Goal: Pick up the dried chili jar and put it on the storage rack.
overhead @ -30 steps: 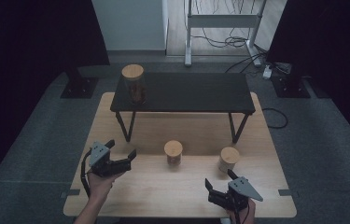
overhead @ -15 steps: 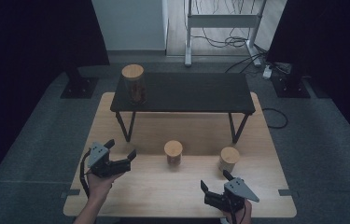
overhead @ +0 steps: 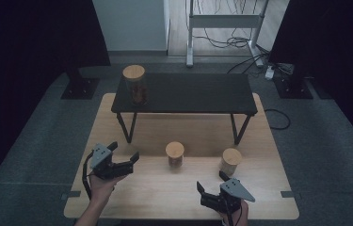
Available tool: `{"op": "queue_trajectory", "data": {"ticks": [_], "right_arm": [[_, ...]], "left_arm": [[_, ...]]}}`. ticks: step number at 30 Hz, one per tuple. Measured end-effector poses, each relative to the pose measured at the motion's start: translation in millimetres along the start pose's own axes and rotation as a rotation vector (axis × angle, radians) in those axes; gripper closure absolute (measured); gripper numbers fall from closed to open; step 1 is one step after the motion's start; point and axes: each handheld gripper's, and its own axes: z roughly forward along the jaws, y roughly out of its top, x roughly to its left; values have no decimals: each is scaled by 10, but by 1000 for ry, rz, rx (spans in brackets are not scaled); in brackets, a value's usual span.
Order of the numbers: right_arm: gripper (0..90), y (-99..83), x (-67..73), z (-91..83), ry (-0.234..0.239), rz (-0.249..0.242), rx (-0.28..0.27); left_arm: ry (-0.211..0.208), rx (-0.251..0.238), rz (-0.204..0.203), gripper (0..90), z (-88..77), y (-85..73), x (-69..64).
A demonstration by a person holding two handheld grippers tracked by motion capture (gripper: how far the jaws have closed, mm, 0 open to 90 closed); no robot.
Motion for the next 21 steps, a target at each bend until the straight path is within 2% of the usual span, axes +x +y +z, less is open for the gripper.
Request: {"op": "queue_trajectory", "data": {"ticks": [4,17,21], "right_arm": [[71,25,43,28,-7,-8,5],[49,125,73,202,24,0,48],[51,140,88,258,33,9,47]], "left_arm": [[-2,10,-6,28,5,8,9],[-17,21,-33,29,24,17,56],[-40,22,-71,28,33,21,98]]}}
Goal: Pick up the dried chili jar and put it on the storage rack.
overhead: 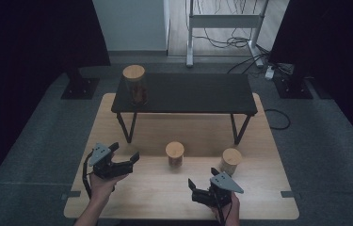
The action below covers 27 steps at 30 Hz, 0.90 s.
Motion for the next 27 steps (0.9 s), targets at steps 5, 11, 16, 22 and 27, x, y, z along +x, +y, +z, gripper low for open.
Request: {"op": "queue_trajectory", "data": {"ticks": [5,11,16,22,27], "right_arm": [[53,41,31,98,21,-5,0],[55,87,57,205,34,0,-2],[53,134,70,278,37,-12,8],[53,177,83,348,28,-14,16],[53,207,82,412,12,-8,24]], "left_arm": [[-1,6,3,29,14,0,-9],[7,17,11,29,29,-18,-25],[13,19,14,29,34,-23,-34],[16,21,13,30,31,-28,-32],[23,22,9,30,26,-31,-12]]}}
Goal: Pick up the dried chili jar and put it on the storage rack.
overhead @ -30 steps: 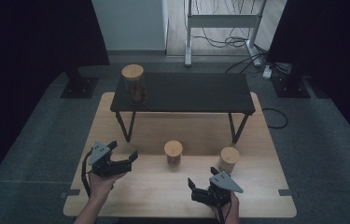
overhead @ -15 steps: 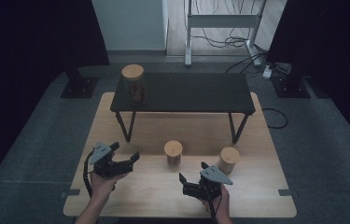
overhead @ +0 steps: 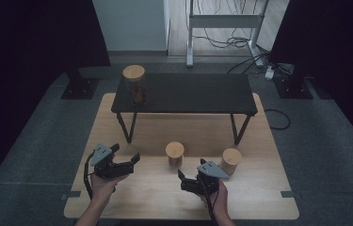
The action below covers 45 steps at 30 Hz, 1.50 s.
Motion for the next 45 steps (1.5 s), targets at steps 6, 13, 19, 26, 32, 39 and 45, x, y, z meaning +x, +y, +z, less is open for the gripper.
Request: {"op": "queue_trajectory", "data": {"ticks": [6,13,19,26,32,39,45], "right_arm": [[46,27,-18,76,-7,5,12],[41,76,-10,177,9,5,33],[22,126,0,302,33,7,66],[4,140,39,407,36,-5,78],[2,153,36,494,27,-8,88],[0,158,68,595,6,-33,83],[0,186,114,674,-9,-63,88]], "left_arm": [[1,-1,2,30,-4,2,-4],[2,-8,10,31,-6,-3,-7],[-1,-11,23,38,-4,-19,-7],[-4,-7,24,39,-2,-15,-6],[-2,-3,20,39,3,-15,-7],[0,1,25,40,6,-17,-7],[6,5,21,42,8,-19,2]]}}
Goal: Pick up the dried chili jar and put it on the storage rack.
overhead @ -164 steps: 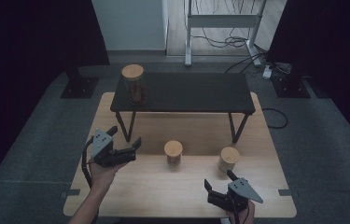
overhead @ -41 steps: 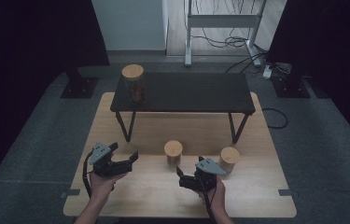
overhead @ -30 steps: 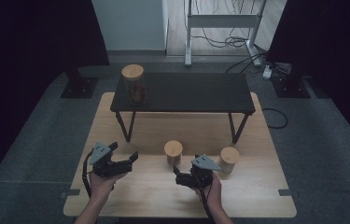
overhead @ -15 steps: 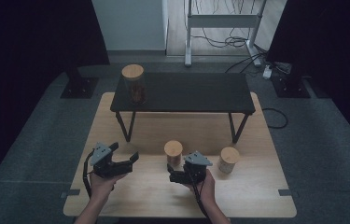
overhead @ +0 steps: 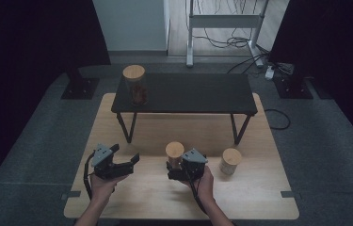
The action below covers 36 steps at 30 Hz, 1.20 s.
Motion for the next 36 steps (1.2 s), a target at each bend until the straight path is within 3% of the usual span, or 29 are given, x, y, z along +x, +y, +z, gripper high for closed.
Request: {"op": "queue_trajectory", "data": {"ticks": [20,36], "right_arm": [[0,28,-28,233,-10,19,38],[21,55,1,317,-31,12,58]], "left_arm": [[4,4,-3,45,-3,1,7],[3,15,-8,45,21,-10,7]]}}
